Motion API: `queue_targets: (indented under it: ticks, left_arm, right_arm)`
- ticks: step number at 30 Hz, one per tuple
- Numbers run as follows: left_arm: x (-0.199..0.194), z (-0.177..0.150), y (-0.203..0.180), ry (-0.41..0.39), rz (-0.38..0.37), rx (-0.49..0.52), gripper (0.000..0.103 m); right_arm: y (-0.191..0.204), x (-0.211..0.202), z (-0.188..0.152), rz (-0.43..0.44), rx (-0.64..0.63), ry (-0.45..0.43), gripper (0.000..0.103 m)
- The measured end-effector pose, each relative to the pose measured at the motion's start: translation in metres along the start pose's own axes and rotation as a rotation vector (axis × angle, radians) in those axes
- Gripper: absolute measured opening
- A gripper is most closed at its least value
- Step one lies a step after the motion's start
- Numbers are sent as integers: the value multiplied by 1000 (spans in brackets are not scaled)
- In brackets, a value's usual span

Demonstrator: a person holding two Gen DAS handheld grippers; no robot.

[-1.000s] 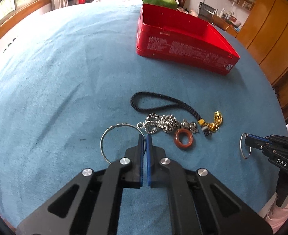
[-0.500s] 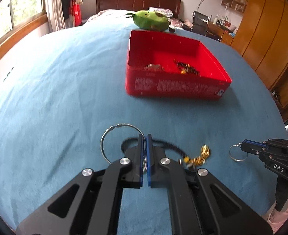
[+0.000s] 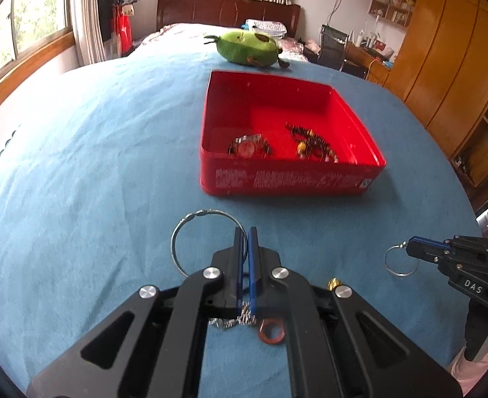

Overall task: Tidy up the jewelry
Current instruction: 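Carry both silver rings into the red box and open both tools, then lift both open tools out of the red box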

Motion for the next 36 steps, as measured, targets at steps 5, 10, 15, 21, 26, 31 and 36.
queue_targets:
  ticks: [5,10,15,21,26,31,36]
  left_arm:
    - [-5,33,-16,-29,-15,16,1]
    - [8,71,-32,-46,-27,15,1]
    - [50,100,-40,-12,-35,-7,1]
    - [107,118,-41,36,-36,-21,1]
    - [148,119,-41,90,-10,-16,2]
    - [159,118,-40,103,6,-8,11]
    - [142,120,-36,71,-4,-18,21]
  right_arm:
    - [-3,-13,41,6,-15,-51,2]
    - [-13,-10,91,35,-1,-89,2]
    - [-33,23,131,75,40,-85,2]
    - [-52,74,149,103,84,-48,2]
    - [-63,110,148,118,107,-4,2]
    - [-77,120,141,61,111,15,8]
    - [-84,104,136,21,120,-16,12]
Point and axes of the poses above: each gripper's, at about its wrist camera, not at the fingertips, and x roughly the way its jaws point, y to its left, z to its top, the point moved 10 cm from there along x, roughly the way its jaws point, and after that the axes turned 11 degrees about -x, right-handed, at the moved point
